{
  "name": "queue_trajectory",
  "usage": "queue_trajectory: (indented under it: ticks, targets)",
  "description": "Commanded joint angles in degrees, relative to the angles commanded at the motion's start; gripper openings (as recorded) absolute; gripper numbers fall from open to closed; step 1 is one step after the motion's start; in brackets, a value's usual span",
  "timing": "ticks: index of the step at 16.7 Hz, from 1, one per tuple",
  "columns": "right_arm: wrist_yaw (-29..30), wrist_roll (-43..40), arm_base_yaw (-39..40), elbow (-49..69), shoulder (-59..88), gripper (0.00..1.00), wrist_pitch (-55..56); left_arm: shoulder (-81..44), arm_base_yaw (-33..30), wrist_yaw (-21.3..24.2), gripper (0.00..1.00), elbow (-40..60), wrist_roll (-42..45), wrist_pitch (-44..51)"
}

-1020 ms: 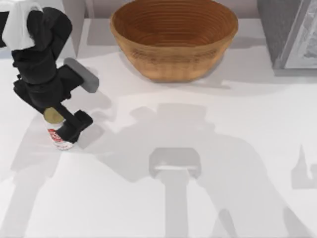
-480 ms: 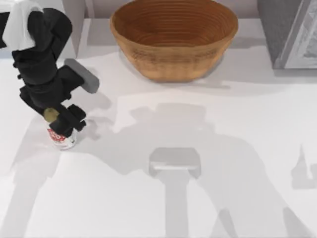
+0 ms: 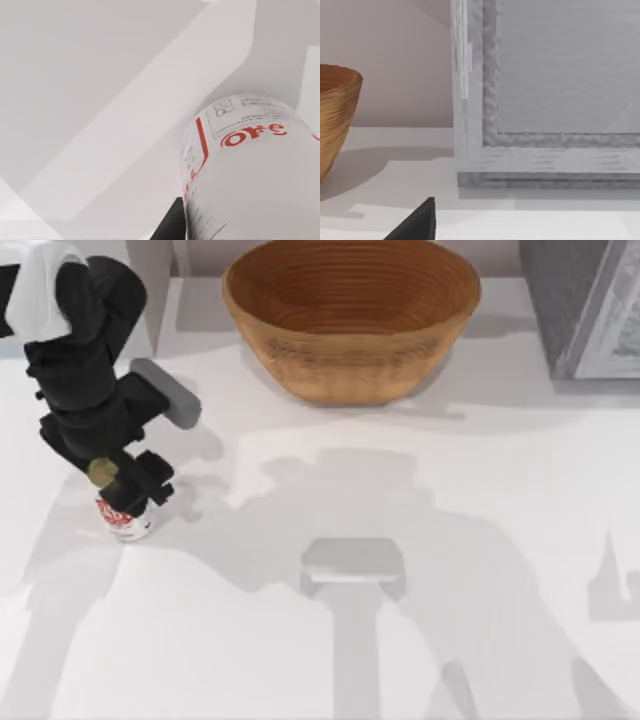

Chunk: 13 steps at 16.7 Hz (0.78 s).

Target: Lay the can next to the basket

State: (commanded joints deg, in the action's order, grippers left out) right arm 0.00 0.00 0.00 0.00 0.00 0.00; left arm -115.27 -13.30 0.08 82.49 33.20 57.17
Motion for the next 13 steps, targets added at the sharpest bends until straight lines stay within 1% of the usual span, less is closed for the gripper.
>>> queue_trajectory:
  ticks: [8,10,13]
  targets:
    - [0.0,0.0,0.0,0.0,0.0,1.0,0.0,-0.17,-0.34,0.02,0.0,0.42,-0.66,0.24]
    - [0.0,0.0,0.0,0.0,0.0,1.0,0.0,-1.32,-1.72,0.01,0.0,2.21,-3.6,1.07]
    - [0.0,0.0,0.0,0.0,0.0,1.0,0.0,-3.83,-5.17,-0.01,0.0,6.4,-12.45,3.03]
